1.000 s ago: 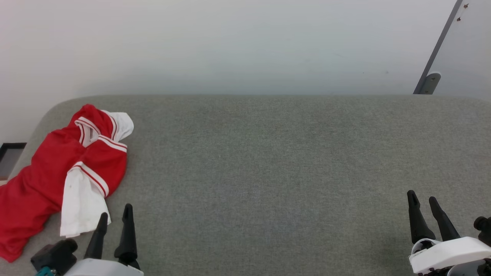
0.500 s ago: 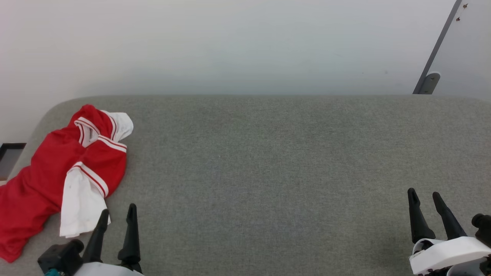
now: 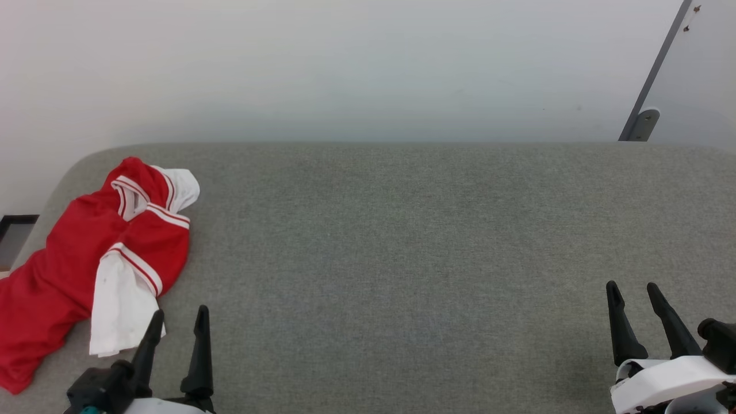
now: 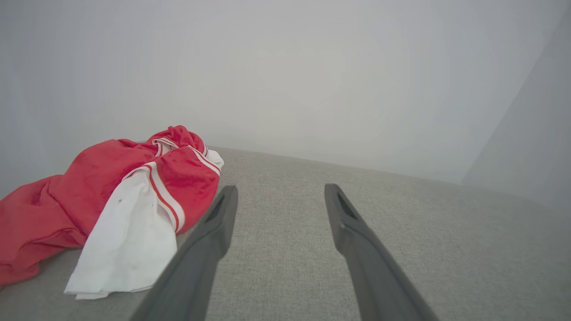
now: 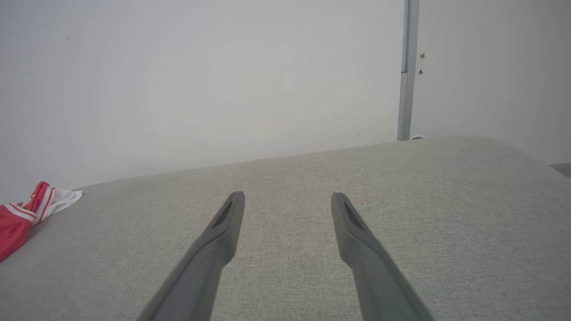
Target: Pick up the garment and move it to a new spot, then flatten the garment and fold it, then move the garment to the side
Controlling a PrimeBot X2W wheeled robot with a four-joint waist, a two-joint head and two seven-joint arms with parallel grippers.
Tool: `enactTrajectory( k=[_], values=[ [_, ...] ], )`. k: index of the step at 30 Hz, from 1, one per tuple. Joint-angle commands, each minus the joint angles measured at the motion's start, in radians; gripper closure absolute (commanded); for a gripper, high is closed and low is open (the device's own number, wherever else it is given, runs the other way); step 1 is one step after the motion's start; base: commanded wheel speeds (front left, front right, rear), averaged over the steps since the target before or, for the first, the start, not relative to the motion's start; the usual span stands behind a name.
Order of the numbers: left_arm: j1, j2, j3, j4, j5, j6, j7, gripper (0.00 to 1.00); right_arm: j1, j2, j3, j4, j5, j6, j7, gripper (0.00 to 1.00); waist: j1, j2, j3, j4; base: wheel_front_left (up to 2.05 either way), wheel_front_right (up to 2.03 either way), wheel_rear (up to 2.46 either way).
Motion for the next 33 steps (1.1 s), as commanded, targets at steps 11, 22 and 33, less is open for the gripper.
enactTrajectory(
  k=[11, 22, 33],
  values=[
    [0.016, 0.006, 0.000, -0.018, 0.099, -0.011, -0.027, 0.00, -0.003, -0.013, 0.012, -0.006, -0.091, -0.001, -0.028, 0.00, 0.0000, 0.0000, -0.004, -0.001, 0.00, 0.00, 0.00],
    [0.026, 0.010, -0.001, -0.029, 0.175, -0.016, -0.048, 0.00, -0.006, -0.021, 0.020, -0.004, -0.159, -0.001, -0.048, 0.00, 0.0000, 0.0000, -0.007, -0.002, 0.00, 0.00, 0.00],
    [0.028, 0.009, 0.001, -0.028, 0.177, -0.018, -0.048, 0.00, 0.002, -0.014, 0.018, -0.006, -0.171, -0.001, -0.049, 0.00, 0.0000, 0.0000, -0.009, -0.005, 0.00, 0.00, 0.00]
  ],
)
